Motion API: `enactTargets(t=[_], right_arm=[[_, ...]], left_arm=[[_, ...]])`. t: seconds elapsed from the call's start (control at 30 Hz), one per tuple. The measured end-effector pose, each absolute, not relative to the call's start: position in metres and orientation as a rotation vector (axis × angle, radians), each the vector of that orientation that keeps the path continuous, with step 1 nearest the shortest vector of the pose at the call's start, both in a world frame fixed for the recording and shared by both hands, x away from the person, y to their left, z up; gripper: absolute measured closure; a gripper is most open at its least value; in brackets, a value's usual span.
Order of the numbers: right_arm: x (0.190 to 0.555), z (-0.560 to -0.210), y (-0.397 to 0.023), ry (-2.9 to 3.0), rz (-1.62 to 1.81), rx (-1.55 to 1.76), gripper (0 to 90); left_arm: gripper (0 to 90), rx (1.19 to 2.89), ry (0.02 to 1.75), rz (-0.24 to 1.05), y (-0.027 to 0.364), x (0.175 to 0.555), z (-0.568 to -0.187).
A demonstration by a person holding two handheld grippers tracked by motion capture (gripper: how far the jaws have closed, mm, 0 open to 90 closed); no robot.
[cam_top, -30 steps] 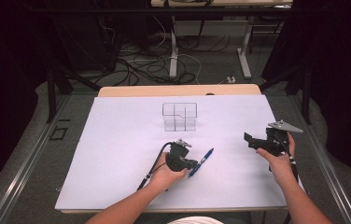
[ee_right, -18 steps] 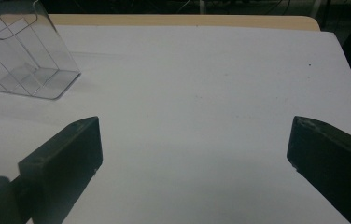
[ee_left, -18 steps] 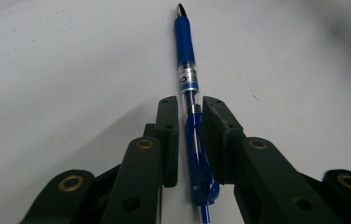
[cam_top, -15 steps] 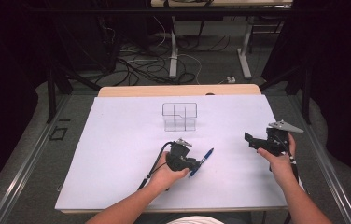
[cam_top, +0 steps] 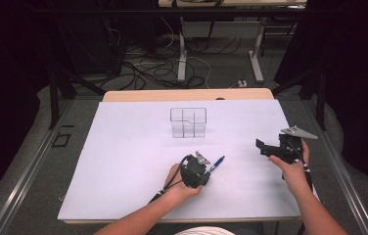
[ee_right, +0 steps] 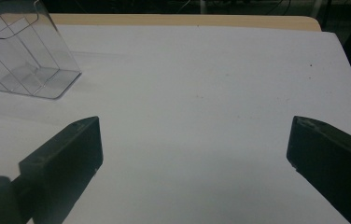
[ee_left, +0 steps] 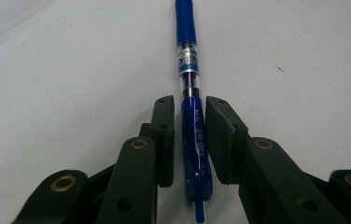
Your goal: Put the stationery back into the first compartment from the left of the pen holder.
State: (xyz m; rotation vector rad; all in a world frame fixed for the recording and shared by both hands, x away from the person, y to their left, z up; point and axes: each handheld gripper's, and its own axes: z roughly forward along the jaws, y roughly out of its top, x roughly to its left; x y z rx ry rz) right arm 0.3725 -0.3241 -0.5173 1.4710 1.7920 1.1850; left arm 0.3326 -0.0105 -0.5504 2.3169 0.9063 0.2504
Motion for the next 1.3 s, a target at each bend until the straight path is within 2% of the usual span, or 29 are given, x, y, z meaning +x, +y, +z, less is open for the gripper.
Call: enactTargets(t=[0.17,0.8,1.3], right_arm=[[0.373,-0.517,-0.324,1.794,1.182,1.472,3.6],[0.373,-0.518,-0.325,1.795,1.181,1.465,3.7],[0.372,-0.517,-0.32,1.791,1.203,1.457,7.1]], left_arm=[[78.7,2.287,0.917,0.293,-0.014,0.326,-0.553],[79.5,2.25,0.925,0.247,-0.005,0.332,-0.553],[79.5,2.149,0.959,0.257,0.013,0.344,-0.532]])
